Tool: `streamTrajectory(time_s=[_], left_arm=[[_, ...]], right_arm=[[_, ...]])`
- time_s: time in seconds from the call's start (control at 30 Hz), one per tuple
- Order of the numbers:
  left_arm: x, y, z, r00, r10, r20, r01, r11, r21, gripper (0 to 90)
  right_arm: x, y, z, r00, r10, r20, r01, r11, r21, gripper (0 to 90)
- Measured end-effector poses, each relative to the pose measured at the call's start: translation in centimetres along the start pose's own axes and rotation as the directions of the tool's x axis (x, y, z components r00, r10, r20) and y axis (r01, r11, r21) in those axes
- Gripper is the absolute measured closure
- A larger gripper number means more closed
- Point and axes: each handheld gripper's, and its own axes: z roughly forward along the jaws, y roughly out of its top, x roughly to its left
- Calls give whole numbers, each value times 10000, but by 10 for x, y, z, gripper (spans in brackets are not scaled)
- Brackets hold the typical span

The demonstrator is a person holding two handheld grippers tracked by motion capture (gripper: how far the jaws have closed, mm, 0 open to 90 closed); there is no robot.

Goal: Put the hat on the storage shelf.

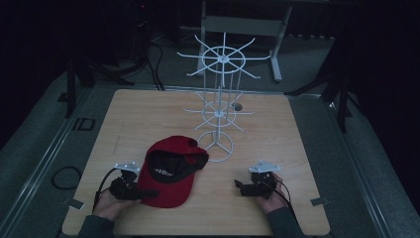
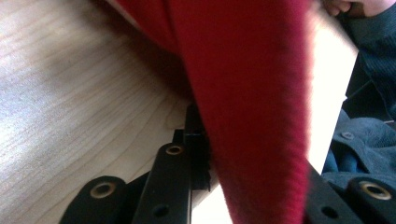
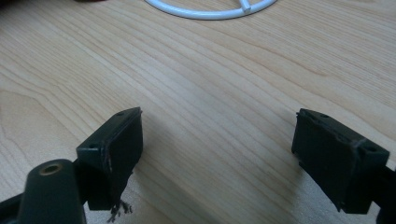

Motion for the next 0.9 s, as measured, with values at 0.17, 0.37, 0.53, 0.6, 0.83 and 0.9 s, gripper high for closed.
streamTrajectory(time_s=[0.17, 0.37, 0.53, 0.6, 0.83, 0.9], left_arm=[[-5, 1, -7, 9989, 223, -407, -244, 9984, -517, 842], [-8, 2, -12, 9921, 400, -1189, -526, 9931, -1046, 851], [-6, 1, -17, 9855, 290, -1673, -568, 9849, -1638, 852], [-5, 1, -21, 9836, 171, -1793, -521, 9800, -1922, 852], [-7, 6, -32, 9707, 110, -2399, -825, 9534, -2902, 851], [-8, 7, -34, 9643, 22, -2649, -898, 9435, -3190, 851]], right_arm=[[0, 0, 0, 10000, -12, 0, 12, 10000, -2, 163], [0, 0, 0, 10000, -9, 1, 9, 10000, -2, 163], [0, 0, 0, 10000, -11, 2, 11, 10000, -1, 163], [0, 0, 0, 10000, -10, 2, 10, 10000, -2, 163], [0, 0, 0, 10000, -11, 2, 11, 10000, -2, 163], [0, 0, 0, 10000, -11, 2, 11, 10000, -3, 163]])
